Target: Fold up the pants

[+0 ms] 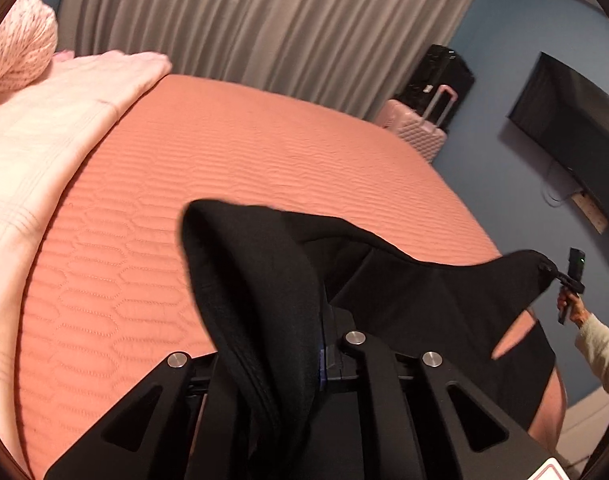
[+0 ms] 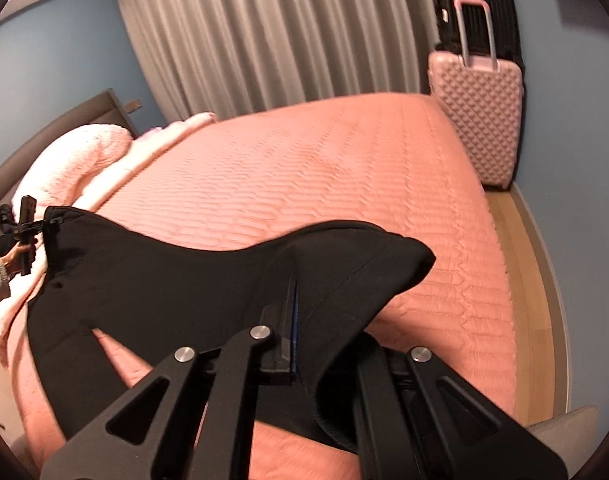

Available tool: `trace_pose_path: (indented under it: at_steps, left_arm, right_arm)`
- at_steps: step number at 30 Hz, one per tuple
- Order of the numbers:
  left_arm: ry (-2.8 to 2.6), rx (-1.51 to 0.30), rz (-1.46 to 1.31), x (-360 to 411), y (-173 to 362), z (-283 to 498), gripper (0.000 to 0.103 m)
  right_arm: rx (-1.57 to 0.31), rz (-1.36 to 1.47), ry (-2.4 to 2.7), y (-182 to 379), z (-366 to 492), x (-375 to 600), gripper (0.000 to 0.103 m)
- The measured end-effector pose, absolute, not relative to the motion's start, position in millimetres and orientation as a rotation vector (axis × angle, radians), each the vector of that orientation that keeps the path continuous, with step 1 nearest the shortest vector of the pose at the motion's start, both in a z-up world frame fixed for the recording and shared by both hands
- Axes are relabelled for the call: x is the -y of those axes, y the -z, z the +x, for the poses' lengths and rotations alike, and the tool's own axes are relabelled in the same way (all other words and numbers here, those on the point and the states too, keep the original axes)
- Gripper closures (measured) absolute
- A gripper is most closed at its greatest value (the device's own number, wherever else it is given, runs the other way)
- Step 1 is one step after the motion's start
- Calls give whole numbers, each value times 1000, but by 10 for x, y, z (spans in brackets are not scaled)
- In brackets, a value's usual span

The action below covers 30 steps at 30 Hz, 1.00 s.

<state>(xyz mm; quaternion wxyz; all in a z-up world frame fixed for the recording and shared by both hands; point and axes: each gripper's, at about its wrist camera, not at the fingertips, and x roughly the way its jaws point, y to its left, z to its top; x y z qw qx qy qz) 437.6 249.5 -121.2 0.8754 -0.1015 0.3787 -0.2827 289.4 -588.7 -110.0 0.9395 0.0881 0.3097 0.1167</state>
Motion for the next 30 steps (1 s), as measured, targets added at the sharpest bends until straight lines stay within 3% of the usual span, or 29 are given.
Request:
trace_pose_path:
  at_steps: [11,20,21,23,27,30]
  left_arm:
    - [666,-754,-246,-2637,734,2882,97]
    - [553,-760,-310,-2995,1003,1988,95]
    - [538,-769,-304,-3005,1078,1918,94]
    - [482,-799,-291,-3018,1262,1838,92]
    - [396,-863,-277,-3109,1552,1690,81]
    - [363,-878,-232,-3173,1557,1562,79]
  right_arm:
    - [-617,184,-309,668,1527,5634,101]
    - [-776,162,-230,1215,585,5793,99]
    - [-813,160,-200,1347,571,5821,90]
    - [-861,140,-40,1623,562,5916,54]
    - [-817,237,173,1792,374,6242,38]
    - [-754,323,279,1682,216,6421,38]
